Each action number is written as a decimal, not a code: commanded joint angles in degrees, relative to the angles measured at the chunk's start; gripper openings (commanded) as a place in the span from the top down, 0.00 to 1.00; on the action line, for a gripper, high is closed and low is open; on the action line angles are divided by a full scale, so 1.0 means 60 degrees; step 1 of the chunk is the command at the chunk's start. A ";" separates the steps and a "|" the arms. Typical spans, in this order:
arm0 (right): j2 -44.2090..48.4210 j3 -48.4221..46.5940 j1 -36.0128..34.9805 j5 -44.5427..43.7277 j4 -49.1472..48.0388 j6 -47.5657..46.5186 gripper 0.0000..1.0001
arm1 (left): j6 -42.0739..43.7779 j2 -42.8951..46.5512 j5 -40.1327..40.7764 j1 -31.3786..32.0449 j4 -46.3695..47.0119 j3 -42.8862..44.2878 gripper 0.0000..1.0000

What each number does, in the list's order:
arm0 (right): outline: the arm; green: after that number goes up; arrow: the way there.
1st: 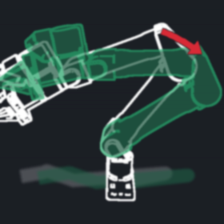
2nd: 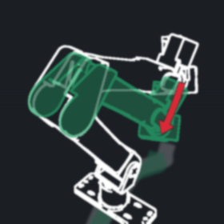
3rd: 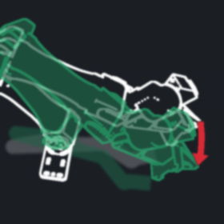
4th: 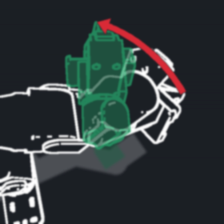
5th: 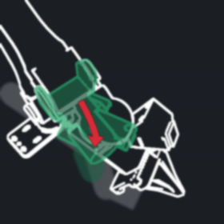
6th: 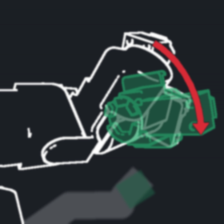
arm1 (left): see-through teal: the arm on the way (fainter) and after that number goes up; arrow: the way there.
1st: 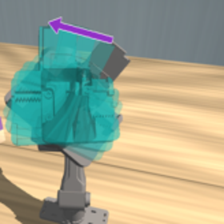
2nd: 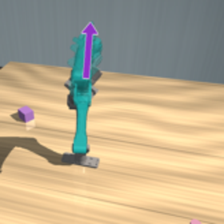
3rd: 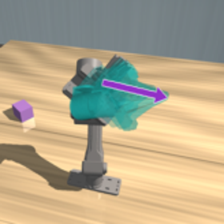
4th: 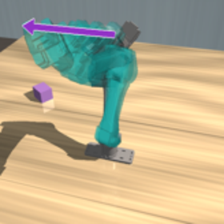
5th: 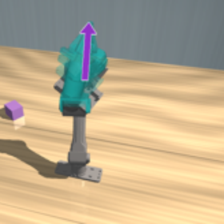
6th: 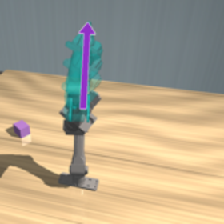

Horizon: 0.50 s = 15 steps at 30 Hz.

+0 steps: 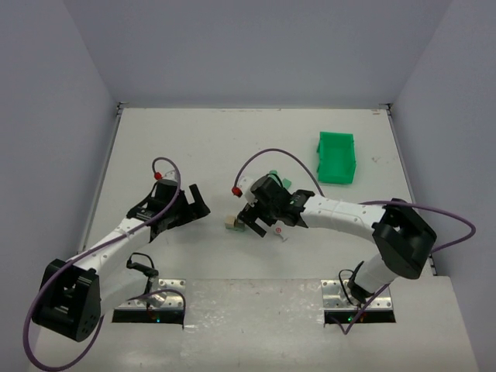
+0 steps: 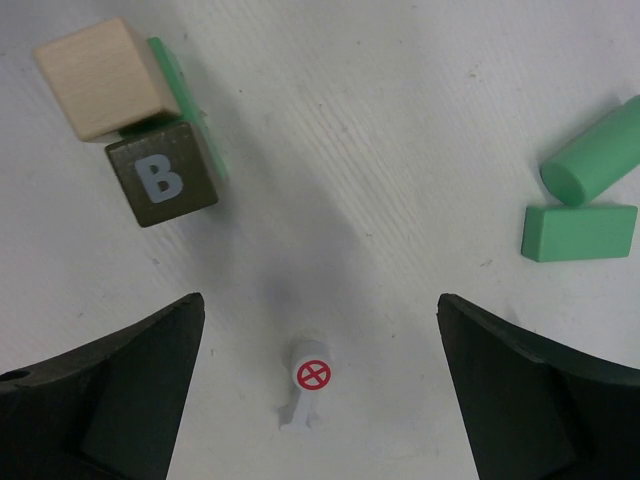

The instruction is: Build the wood block tower

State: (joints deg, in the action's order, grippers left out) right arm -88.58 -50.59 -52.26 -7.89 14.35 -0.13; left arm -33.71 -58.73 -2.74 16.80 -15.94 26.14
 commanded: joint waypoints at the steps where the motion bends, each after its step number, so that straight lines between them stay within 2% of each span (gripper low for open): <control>1: -0.0388 -0.0423 0.0062 -0.0591 -0.0623 0.0680 0.01 | 0.0071 -0.0481 -0.0312 0.0051 0.0278 0.0060 0.00; 15: -0.1043 -0.0900 0.0082 -0.0034 -0.0704 0.0740 0.01 | 0.0258 -0.1514 -0.0612 0.0264 0.0947 0.0104 0.00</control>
State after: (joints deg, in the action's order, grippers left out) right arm -94.45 -53.45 -51.88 -8.76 12.11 3.27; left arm -32.92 -66.47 -4.88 17.37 -13.80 26.11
